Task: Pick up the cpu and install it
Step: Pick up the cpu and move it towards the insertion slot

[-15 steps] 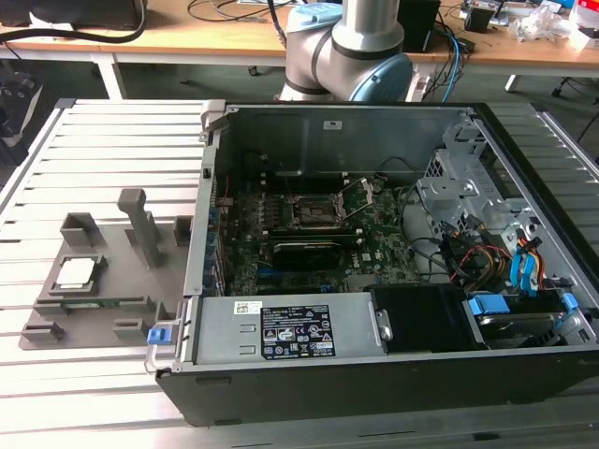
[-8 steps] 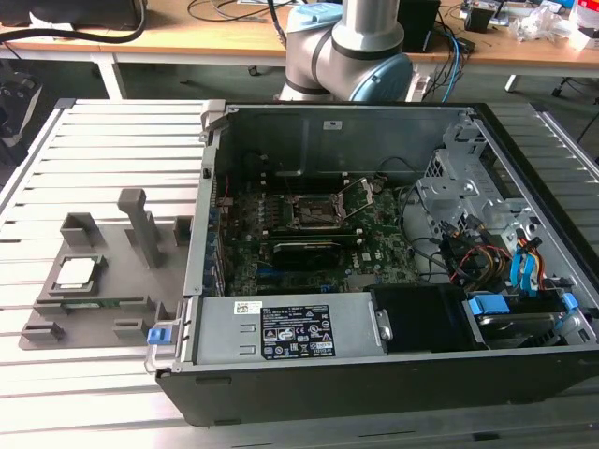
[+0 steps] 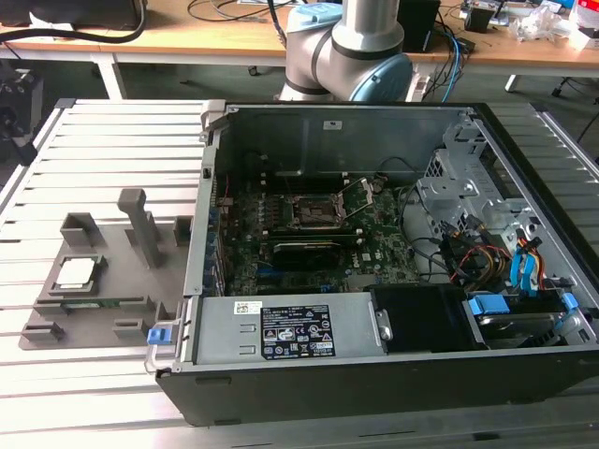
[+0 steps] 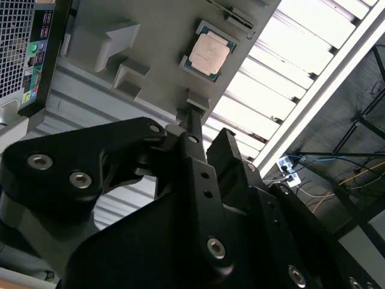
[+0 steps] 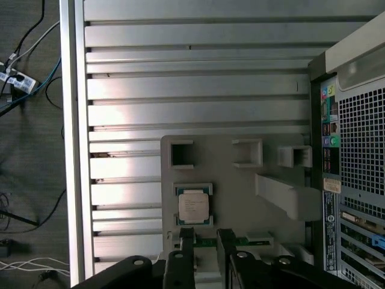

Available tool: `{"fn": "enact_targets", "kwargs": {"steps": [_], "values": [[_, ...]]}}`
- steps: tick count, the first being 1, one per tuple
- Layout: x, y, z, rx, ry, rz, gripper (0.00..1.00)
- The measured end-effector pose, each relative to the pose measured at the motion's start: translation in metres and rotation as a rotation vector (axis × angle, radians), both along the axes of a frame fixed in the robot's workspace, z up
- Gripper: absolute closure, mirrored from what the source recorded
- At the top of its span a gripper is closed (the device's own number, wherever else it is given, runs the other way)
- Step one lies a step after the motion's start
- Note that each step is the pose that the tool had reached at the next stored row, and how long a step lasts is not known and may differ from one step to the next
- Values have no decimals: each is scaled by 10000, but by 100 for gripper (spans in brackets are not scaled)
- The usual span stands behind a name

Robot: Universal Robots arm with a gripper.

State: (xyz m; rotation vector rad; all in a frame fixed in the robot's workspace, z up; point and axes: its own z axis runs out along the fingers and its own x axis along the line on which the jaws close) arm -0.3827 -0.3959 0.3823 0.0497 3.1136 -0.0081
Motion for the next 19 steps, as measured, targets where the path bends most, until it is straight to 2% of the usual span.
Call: {"fn": "enact_targets", "kwargs": {"steps": [3, 4, 5, 6, 7, 9, 10, 15, 19], "values": [[-1, 0, 0, 0, 0, 0, 52], [-1, 0, 0, 0, -1, -1, 52], [-1, 0, 0, 0, 0, 0, 44], [-1, 0, 0, 0, -1, 0, 44], [-1, 0, 0, 0, 0, 0, 38], [-2, 0, 0, 0, 0, 123, 38], [-2, 0, 0, -1, 0, 486, 38], [-2, 0, -8, 0, 0, 502, 38], [-2, 0, -52, 0, 0, 502, 38]]}}
